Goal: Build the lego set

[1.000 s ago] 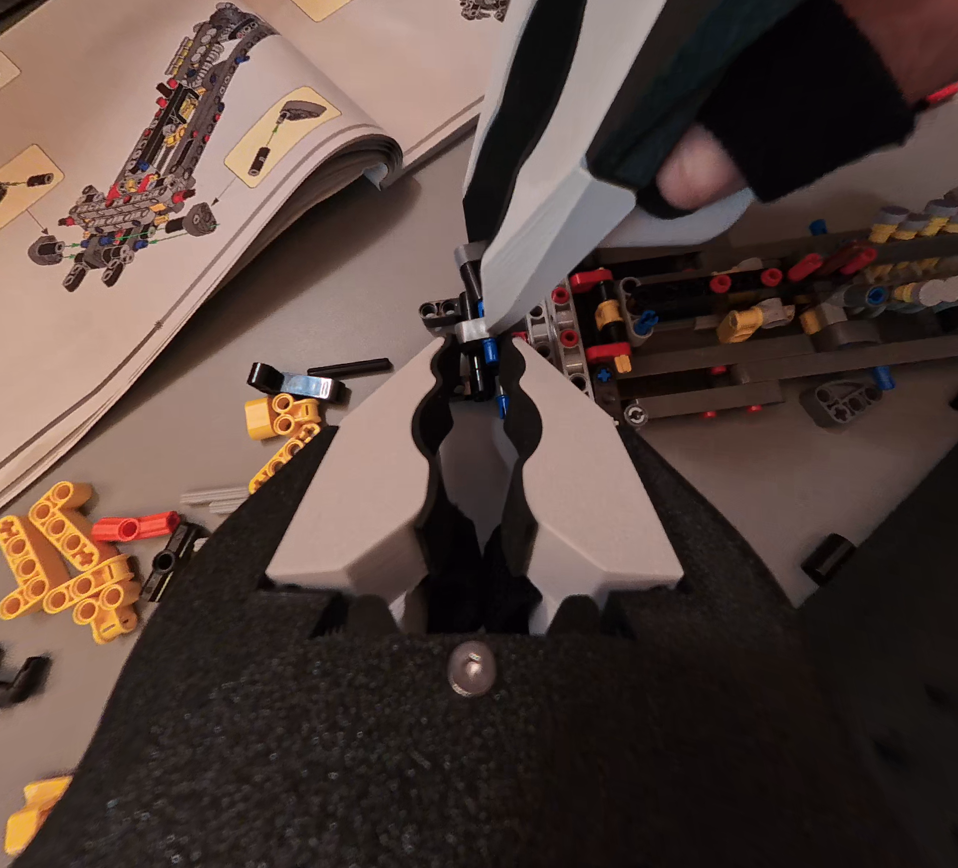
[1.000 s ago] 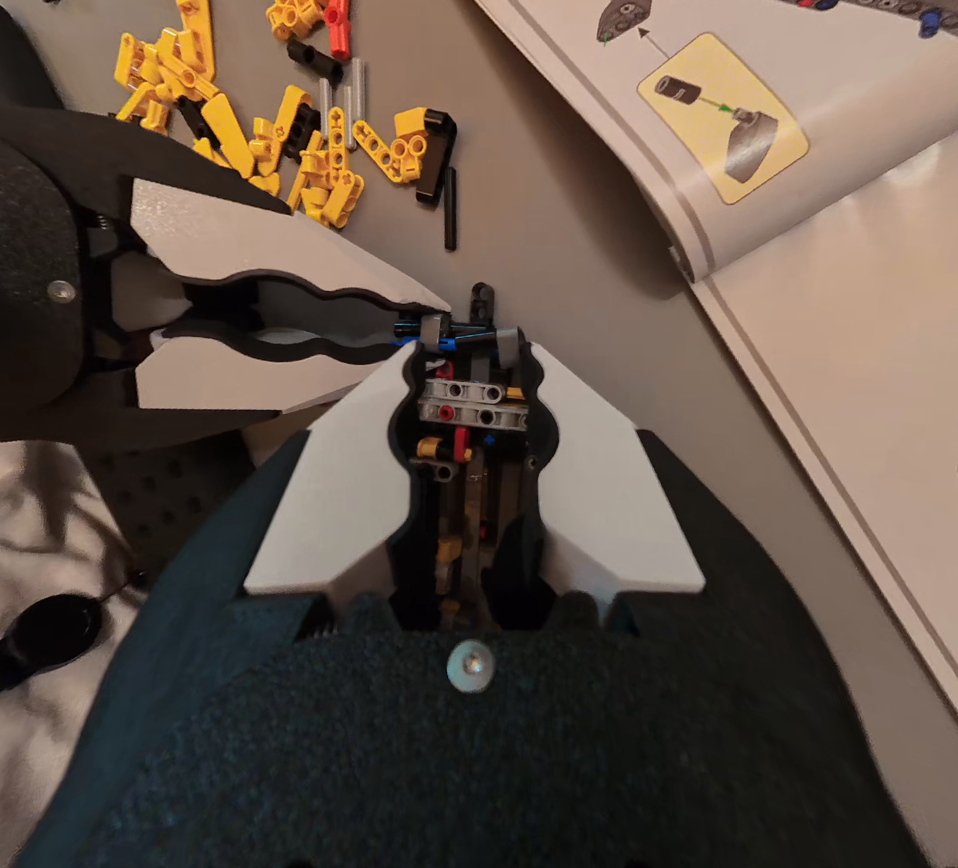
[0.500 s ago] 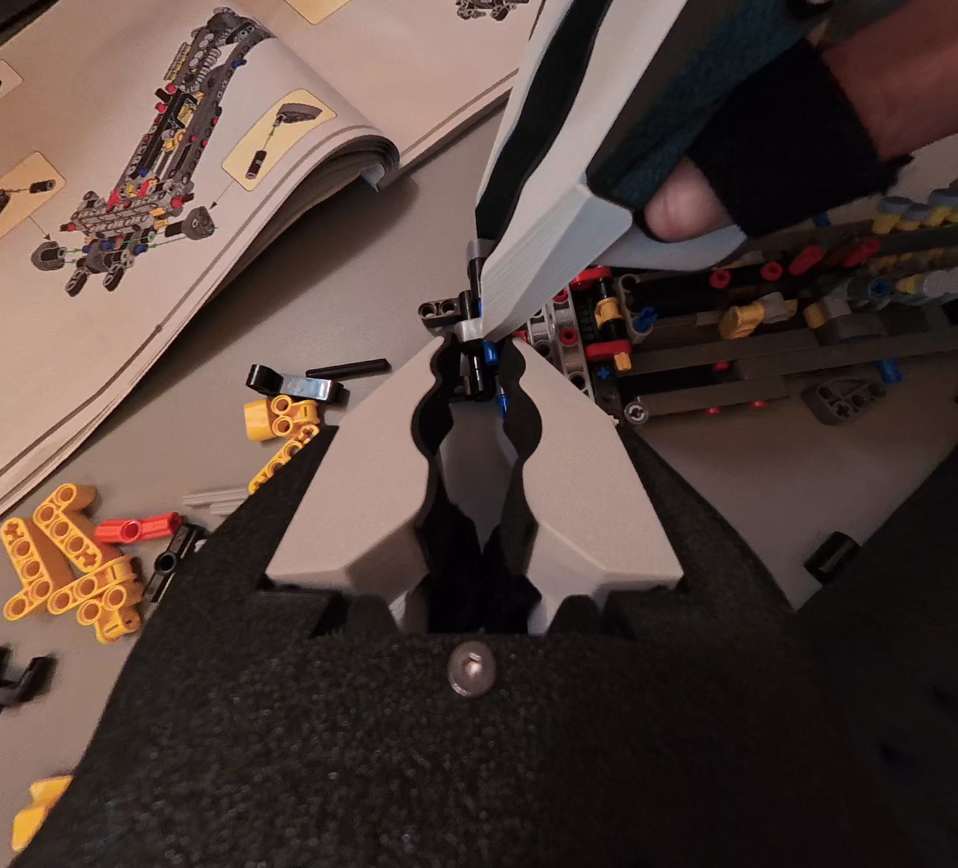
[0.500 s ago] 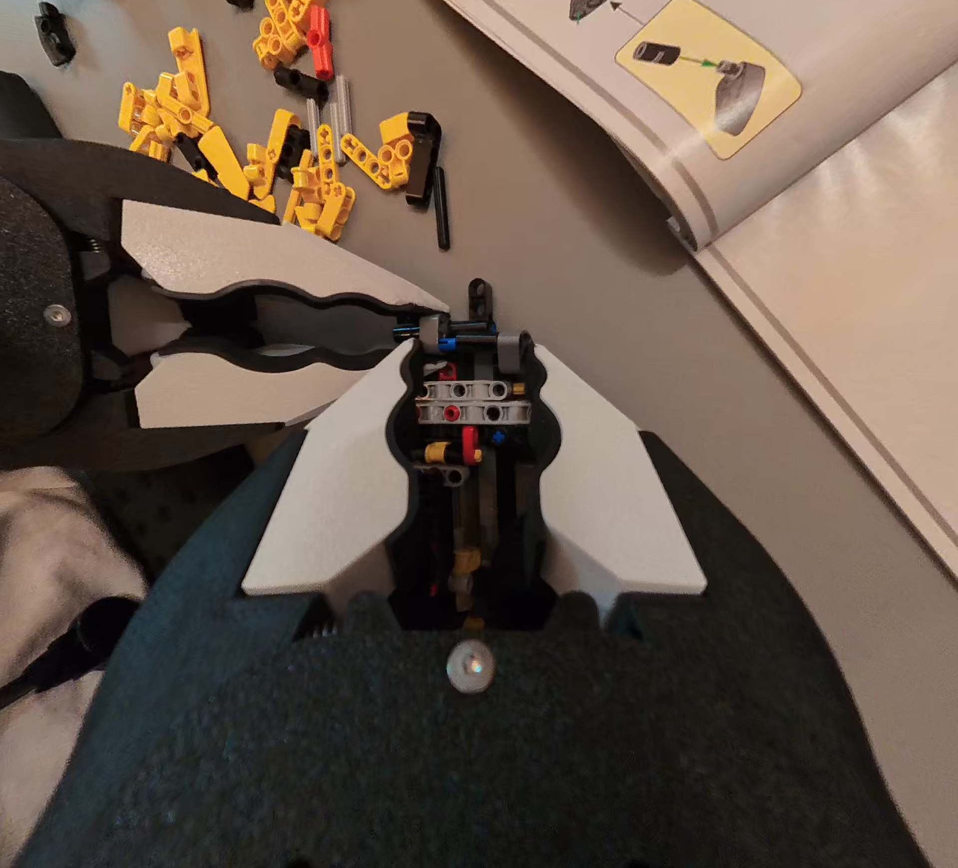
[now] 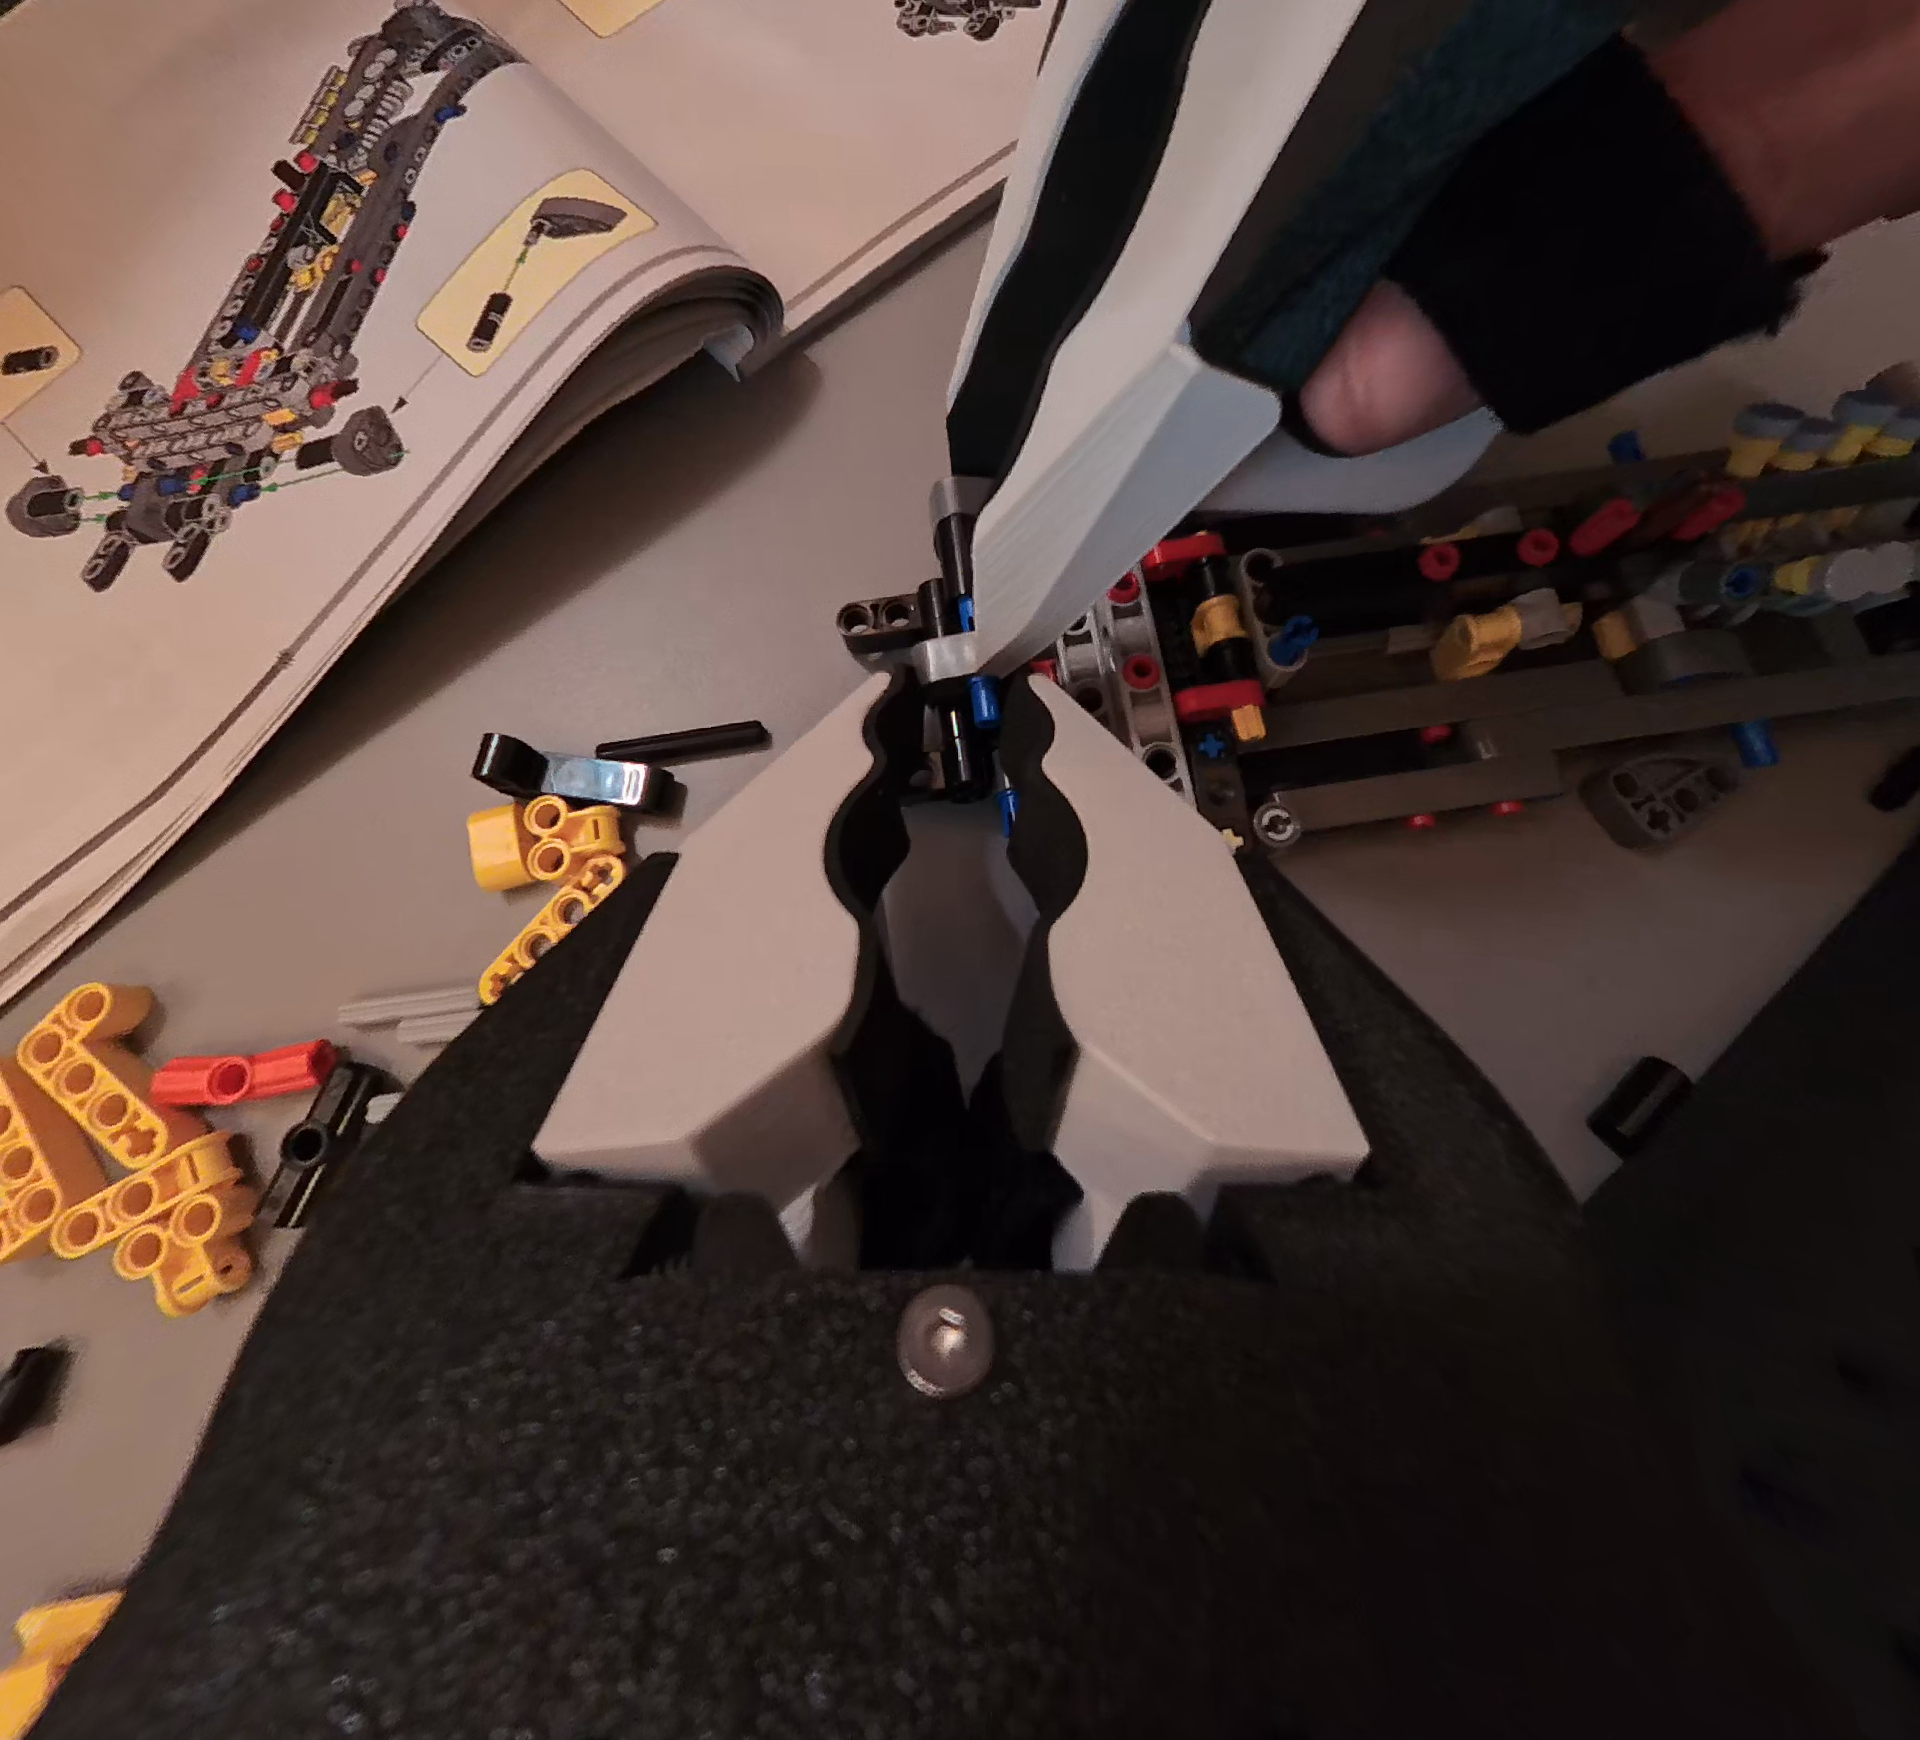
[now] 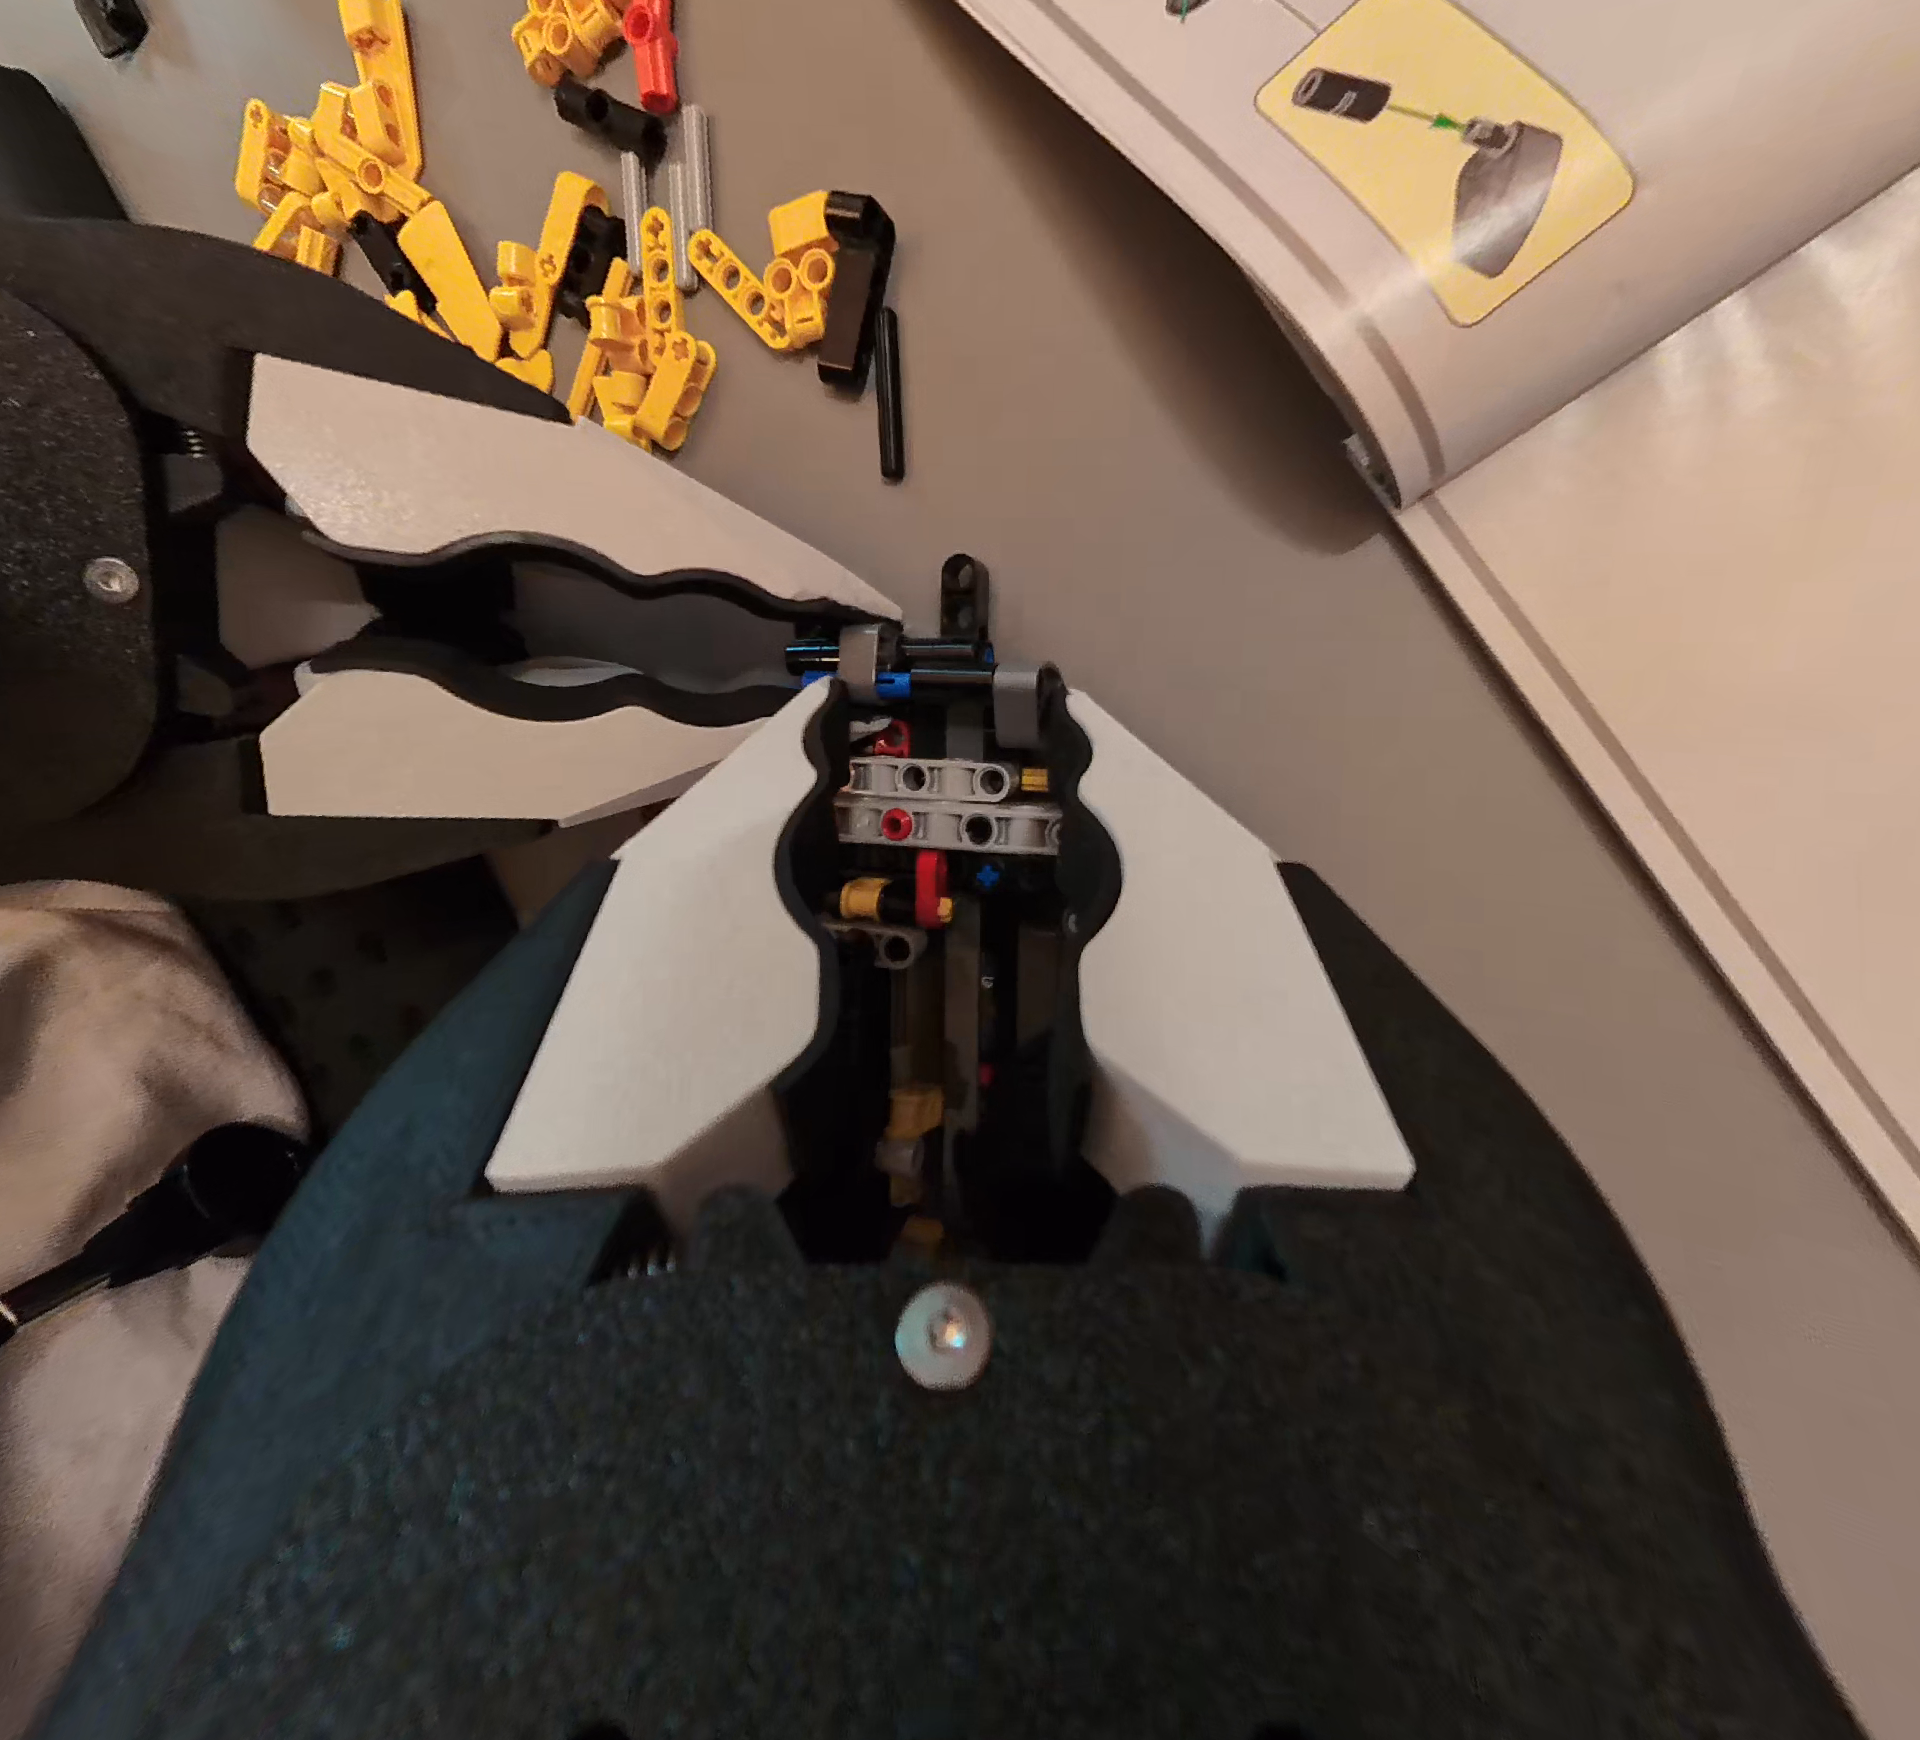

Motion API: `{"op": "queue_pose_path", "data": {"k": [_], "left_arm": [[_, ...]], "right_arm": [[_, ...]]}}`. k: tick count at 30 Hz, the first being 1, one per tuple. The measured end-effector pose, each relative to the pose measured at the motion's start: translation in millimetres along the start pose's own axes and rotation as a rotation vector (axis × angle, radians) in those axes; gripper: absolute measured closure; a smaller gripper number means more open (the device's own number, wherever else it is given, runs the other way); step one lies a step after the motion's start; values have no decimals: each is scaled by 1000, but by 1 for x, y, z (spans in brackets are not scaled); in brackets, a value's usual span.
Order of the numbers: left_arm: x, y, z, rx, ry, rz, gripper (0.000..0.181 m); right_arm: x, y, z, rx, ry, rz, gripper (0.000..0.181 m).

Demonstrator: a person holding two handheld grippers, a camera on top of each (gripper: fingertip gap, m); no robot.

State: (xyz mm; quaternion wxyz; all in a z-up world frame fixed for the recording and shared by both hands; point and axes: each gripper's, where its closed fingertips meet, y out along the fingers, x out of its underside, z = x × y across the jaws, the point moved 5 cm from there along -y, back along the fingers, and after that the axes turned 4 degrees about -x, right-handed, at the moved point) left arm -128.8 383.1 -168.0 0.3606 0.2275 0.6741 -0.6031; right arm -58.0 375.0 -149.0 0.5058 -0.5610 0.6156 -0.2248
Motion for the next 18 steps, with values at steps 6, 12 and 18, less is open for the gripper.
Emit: {"op": "queue_pose_path", "data": {"k": [6,12,18], "left_arm": [[0,0,-1,23,-23,-2,168],[0,0,-1,36,-35,-4,168],[0,0,-1,25,-22,-4,168]], "right_arm": [[0,0,1,-19,8,-13,145],[1,-1,3,-58,22,-12,146],[1,0,2,-42,27,-17,146]]}}
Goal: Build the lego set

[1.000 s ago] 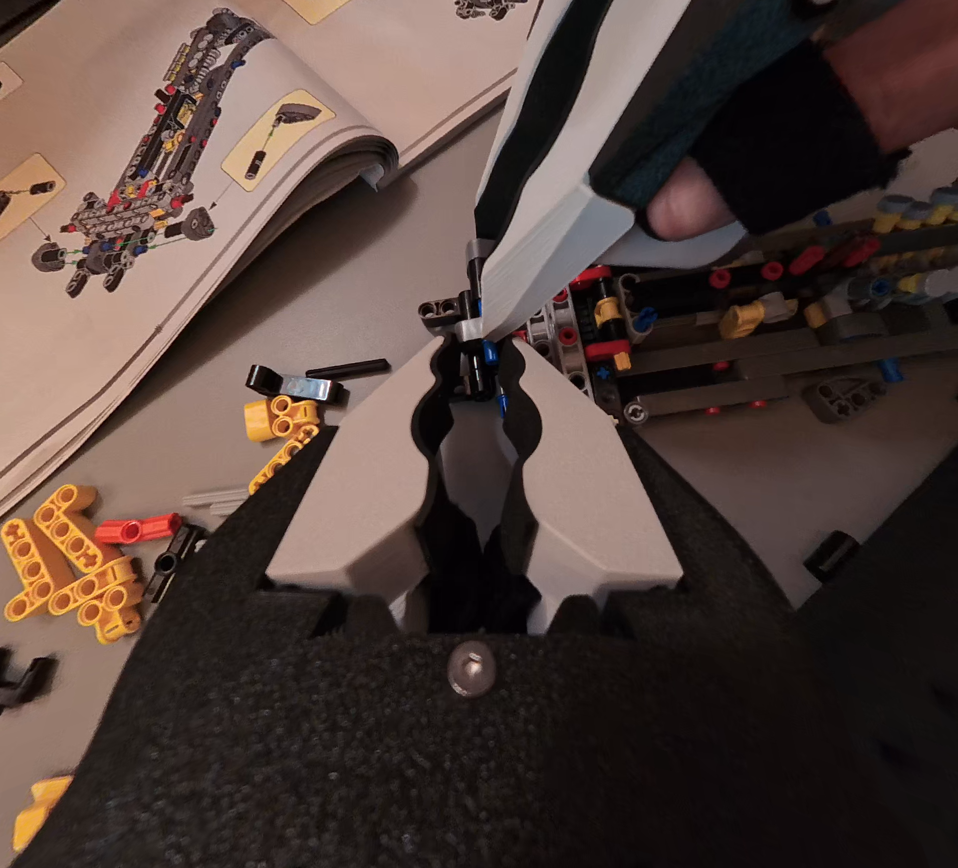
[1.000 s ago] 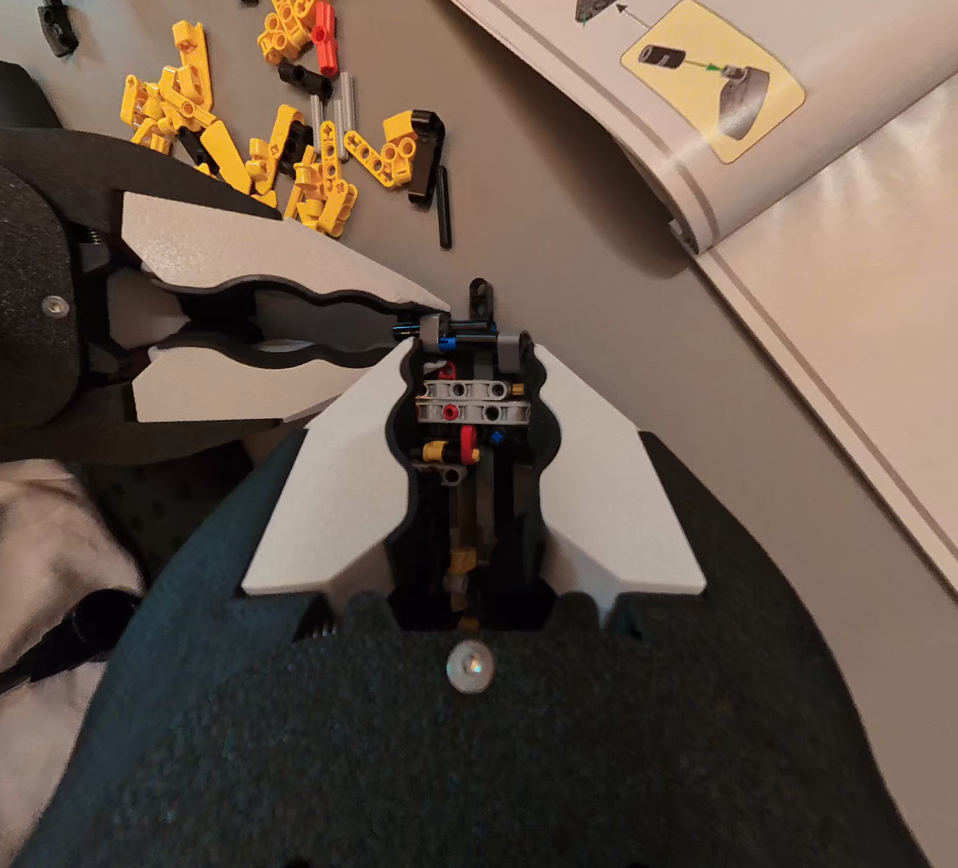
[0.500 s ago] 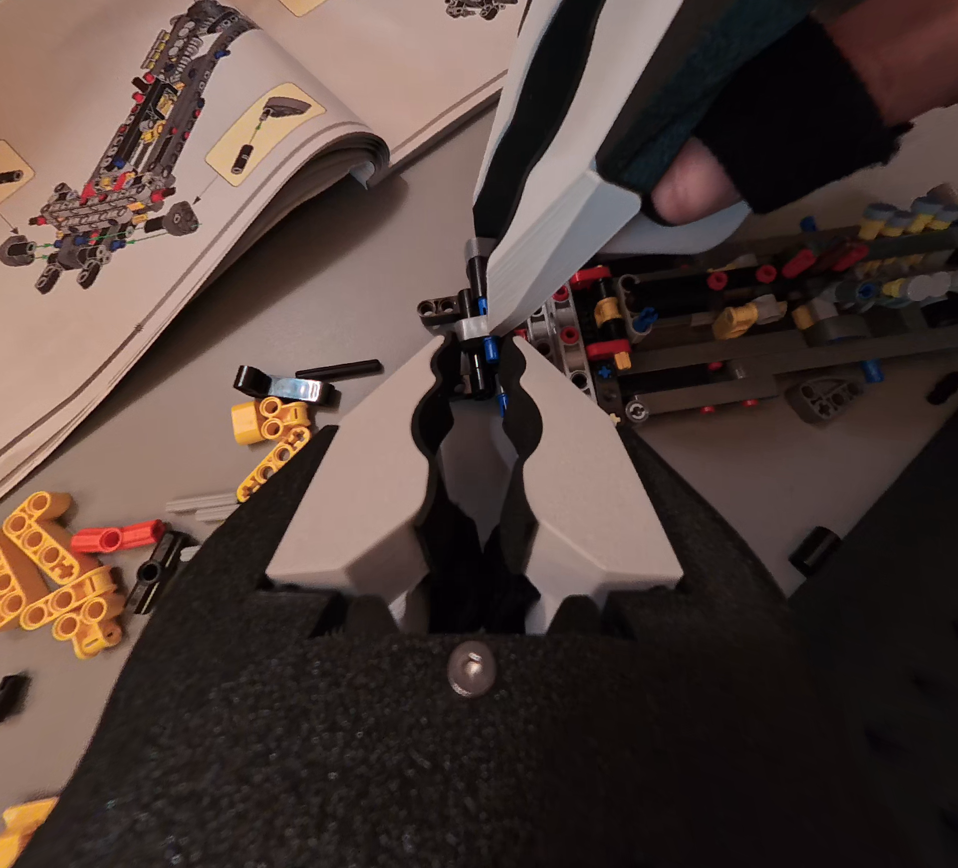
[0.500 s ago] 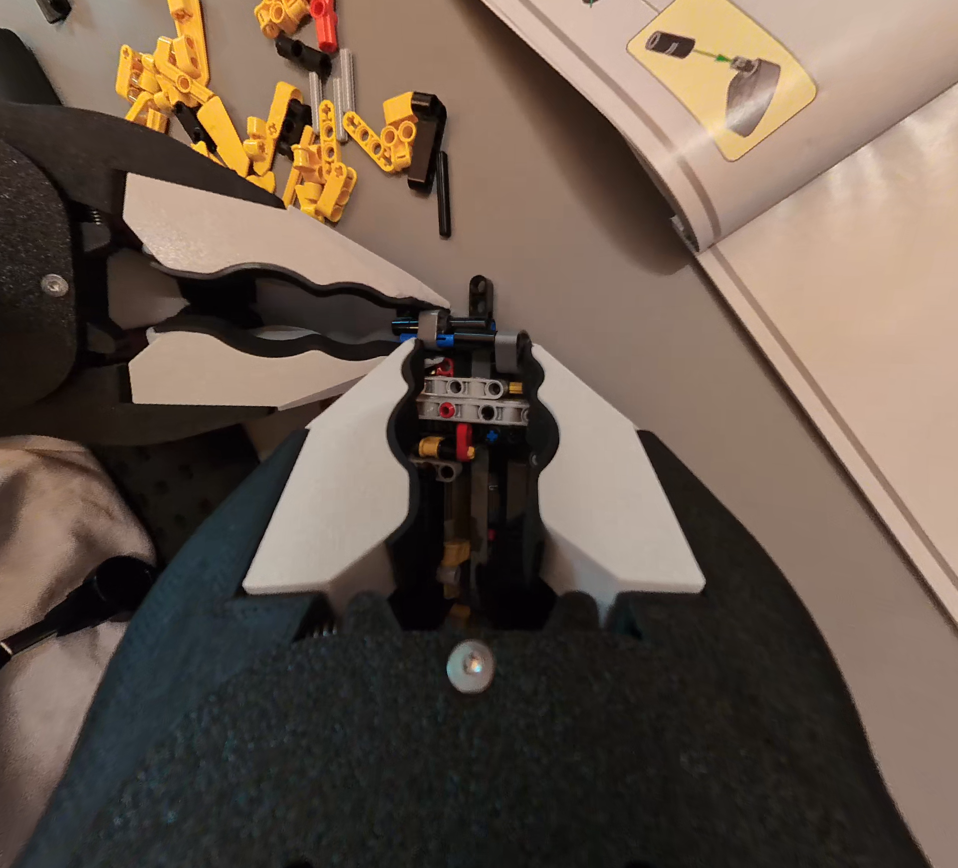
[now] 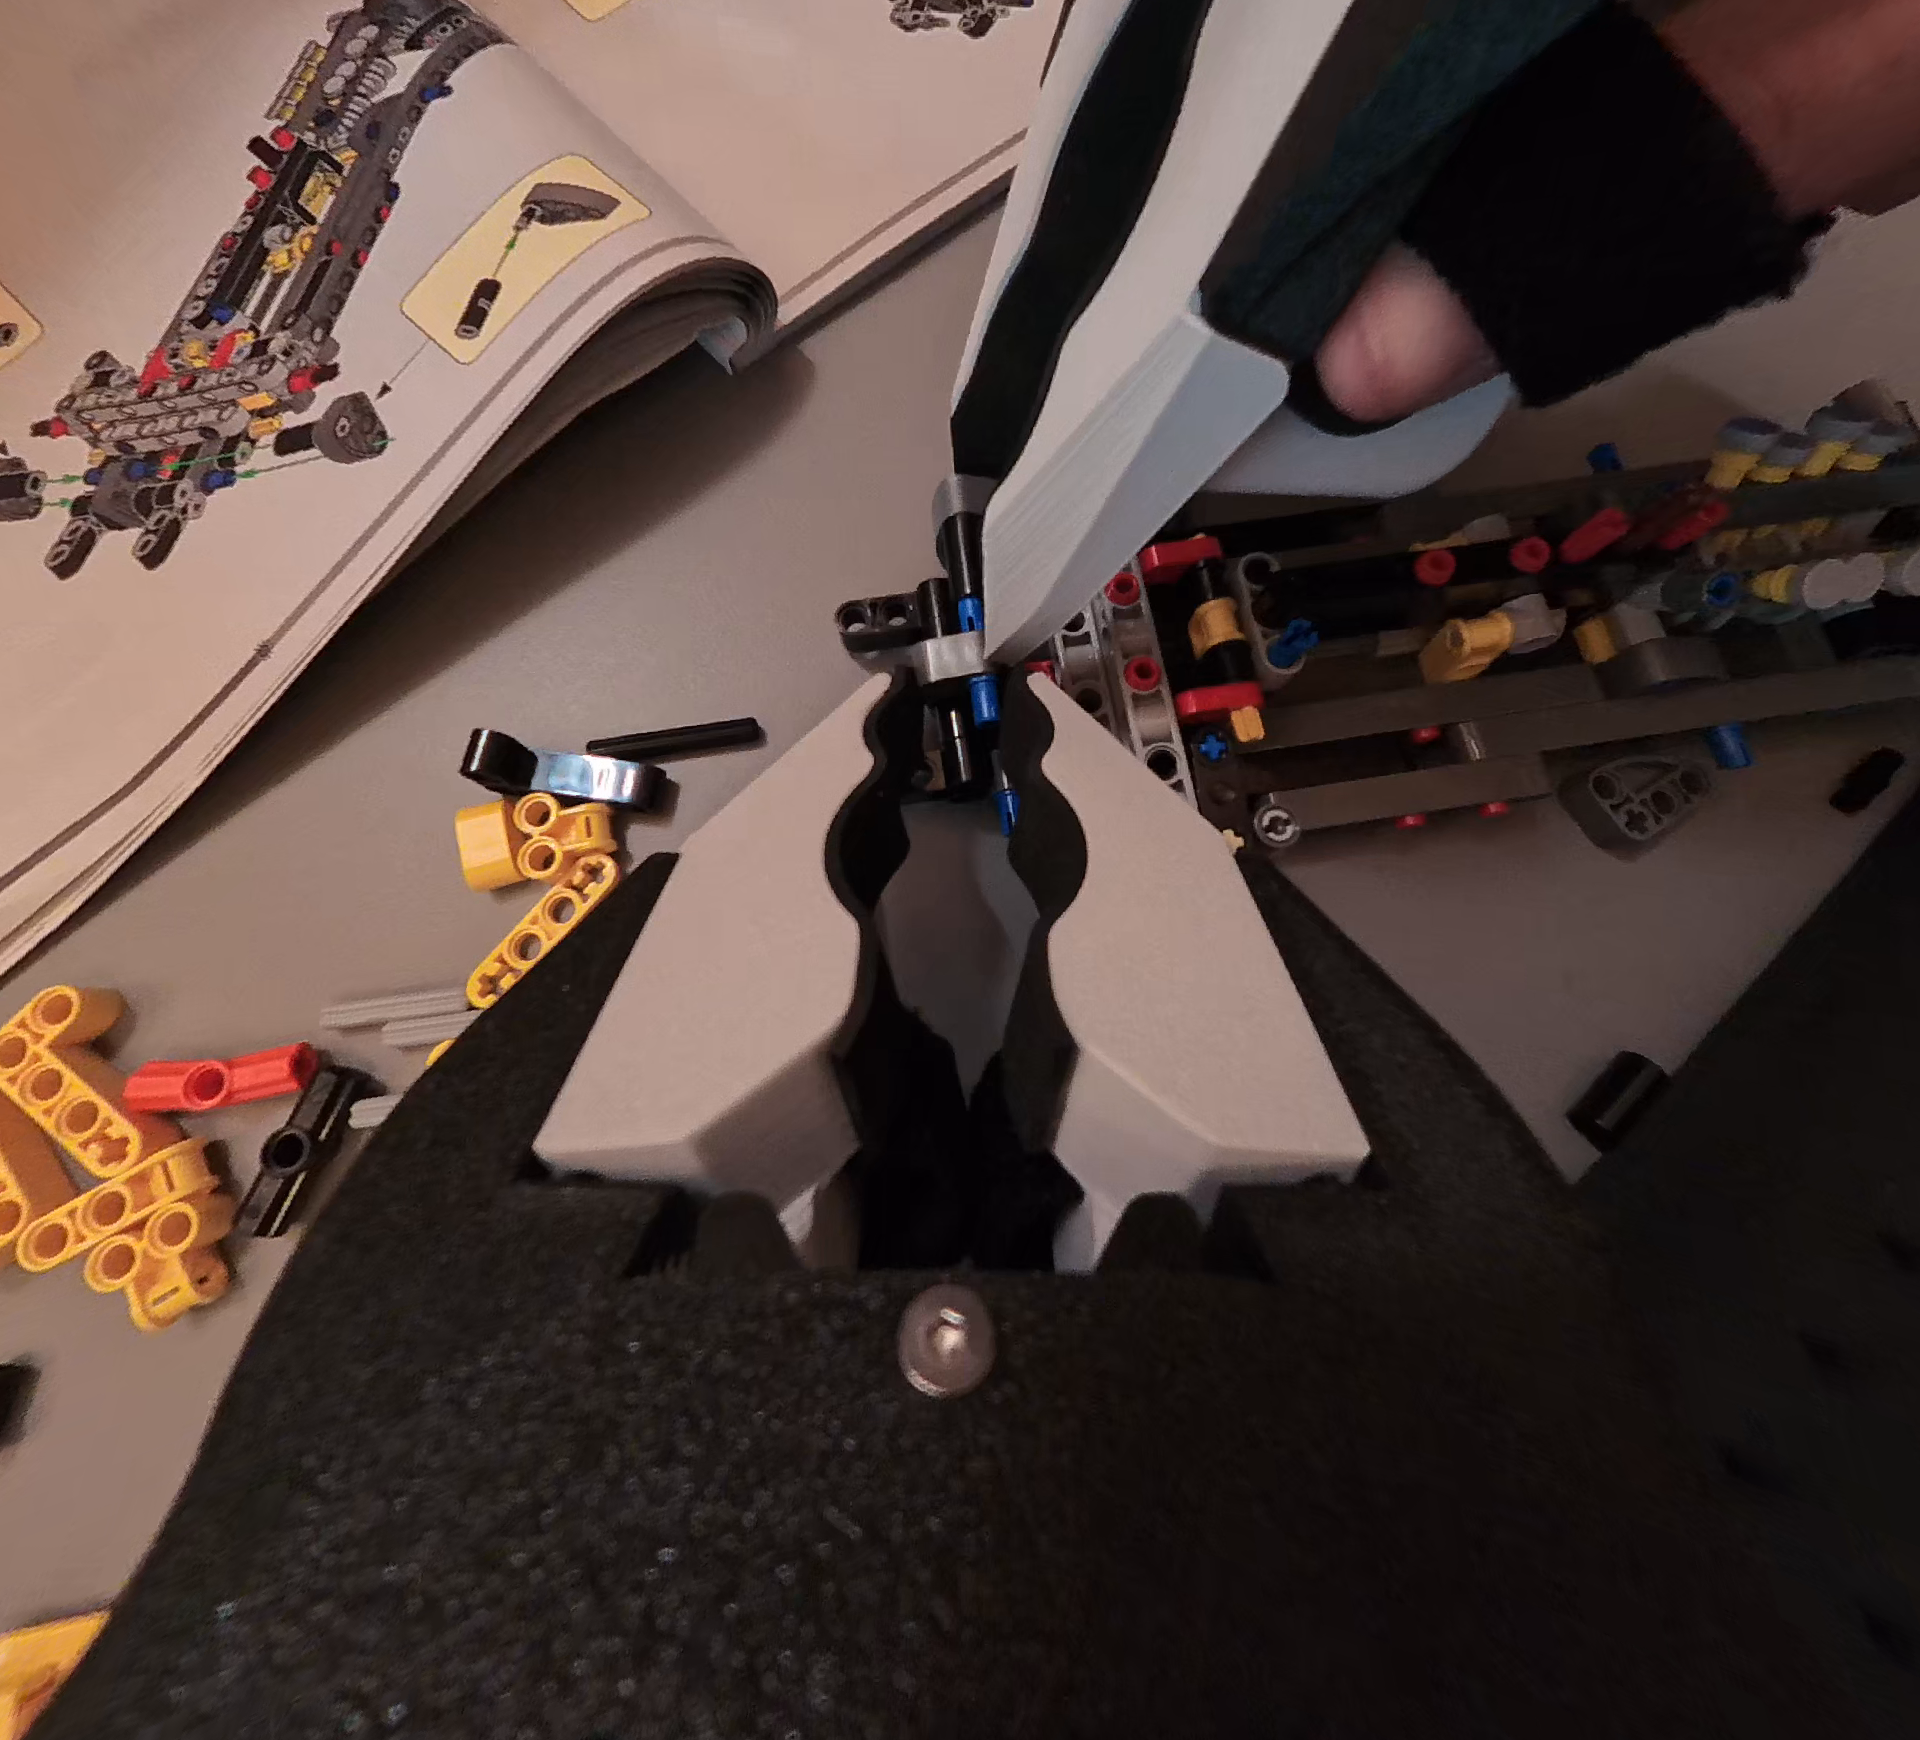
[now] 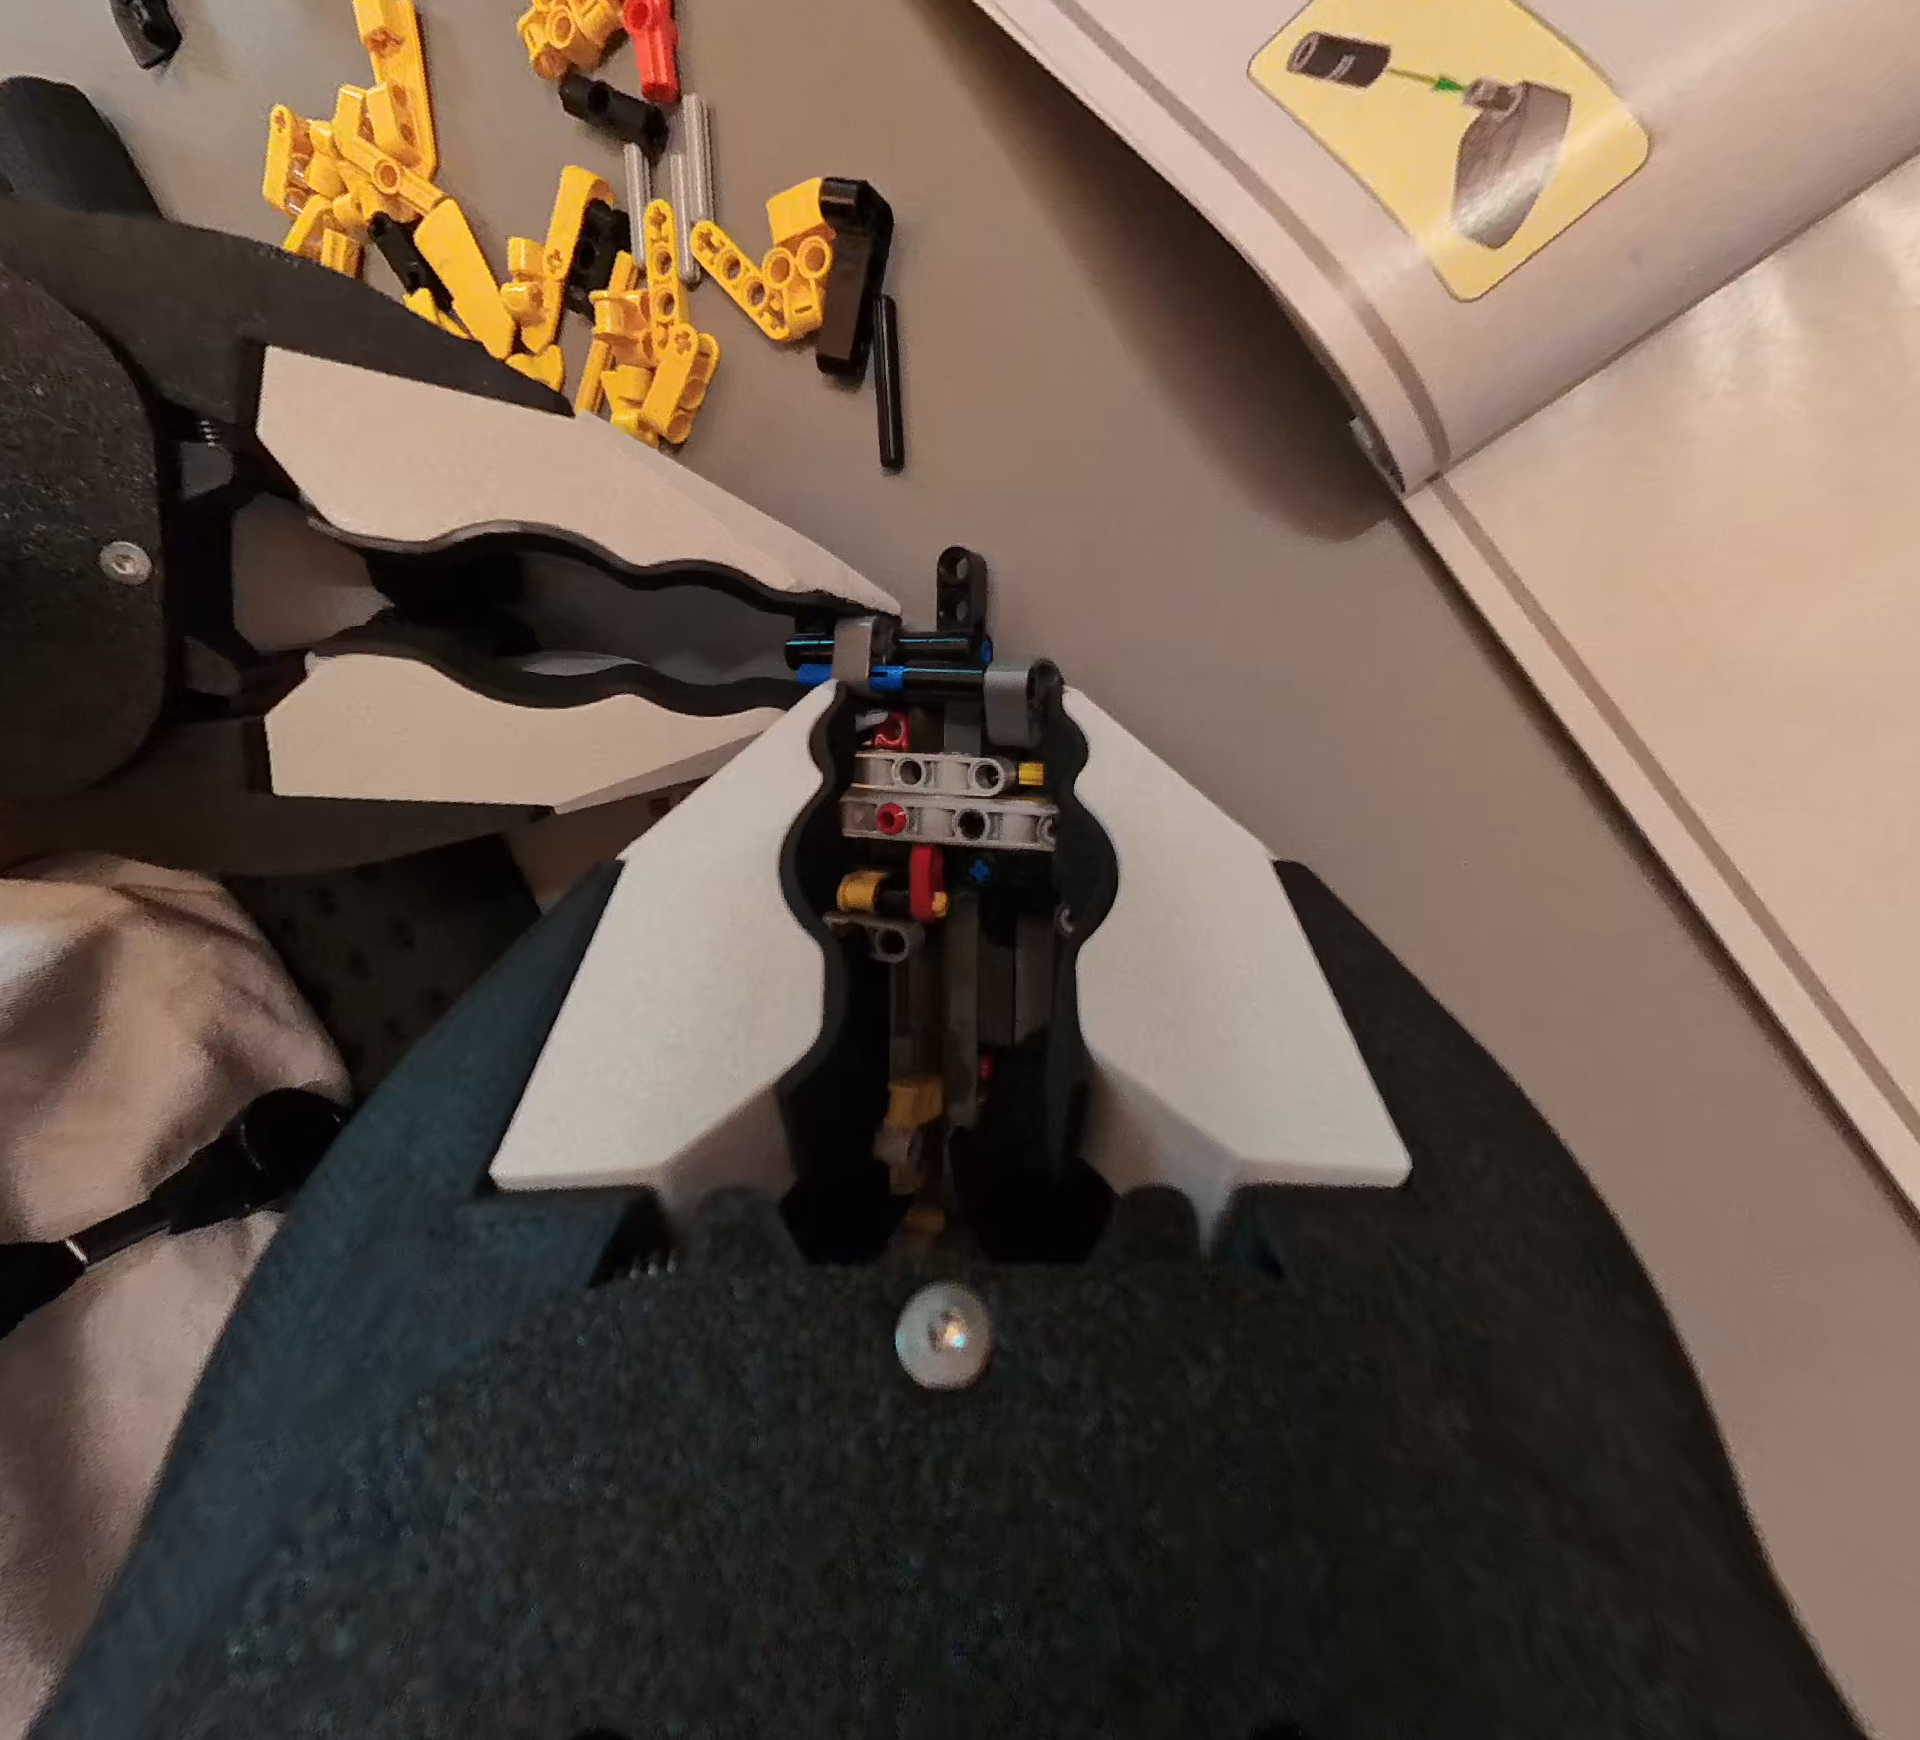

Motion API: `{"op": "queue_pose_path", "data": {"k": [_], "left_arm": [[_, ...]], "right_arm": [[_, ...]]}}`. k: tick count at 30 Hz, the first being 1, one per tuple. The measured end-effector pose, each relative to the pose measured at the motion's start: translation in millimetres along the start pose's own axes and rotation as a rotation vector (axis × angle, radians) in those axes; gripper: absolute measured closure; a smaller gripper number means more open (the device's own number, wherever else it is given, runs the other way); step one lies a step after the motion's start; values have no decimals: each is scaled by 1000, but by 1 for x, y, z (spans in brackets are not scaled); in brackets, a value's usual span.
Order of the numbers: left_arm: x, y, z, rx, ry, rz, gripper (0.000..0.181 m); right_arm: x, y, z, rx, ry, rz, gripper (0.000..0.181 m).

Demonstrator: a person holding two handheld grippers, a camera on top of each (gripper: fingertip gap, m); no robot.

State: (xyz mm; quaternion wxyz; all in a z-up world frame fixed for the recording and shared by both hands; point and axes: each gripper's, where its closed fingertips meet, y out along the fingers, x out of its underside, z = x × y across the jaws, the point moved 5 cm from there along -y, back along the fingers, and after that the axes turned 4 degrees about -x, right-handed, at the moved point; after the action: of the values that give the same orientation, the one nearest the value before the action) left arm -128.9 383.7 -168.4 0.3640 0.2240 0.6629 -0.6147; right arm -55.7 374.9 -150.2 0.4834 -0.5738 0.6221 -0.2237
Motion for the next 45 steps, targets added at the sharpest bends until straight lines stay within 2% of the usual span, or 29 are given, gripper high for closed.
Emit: {"op": "queue_pose_path", "data": {"k": [12,18,20,28,30,34,39,41,45], "left_arm": [[0,0,0,3,-2,-3,168],[0,0,-1,19,-18,-5,168],[0,0,0,22,-16,-3,168],[0,0,-1,23,-21,-6,168],[0,0,-1,23,-21,-5,168],[0,0,-1,19,-19,-5,168],[0,1,-1,15,-19,-6,168],[0,1,-1,23,-27,-8,168],[0,1,-1,27,-26,-8,168]], "right_arm": [[0,0,-4,44,-15,-10,147],[1,0,0,-6,-73,12,147],[3,2,5,59,-129,-35,159],[0,4,4,80,-152,-36,160],[0,3,9,130,-140,-48,173],[1,3,7,172,-129,-56,173],[3,3,8,139,-48,-22,173],[3,3,9,79,-9,-26,174],[2,3,9,80,-37,-49,174]]}}
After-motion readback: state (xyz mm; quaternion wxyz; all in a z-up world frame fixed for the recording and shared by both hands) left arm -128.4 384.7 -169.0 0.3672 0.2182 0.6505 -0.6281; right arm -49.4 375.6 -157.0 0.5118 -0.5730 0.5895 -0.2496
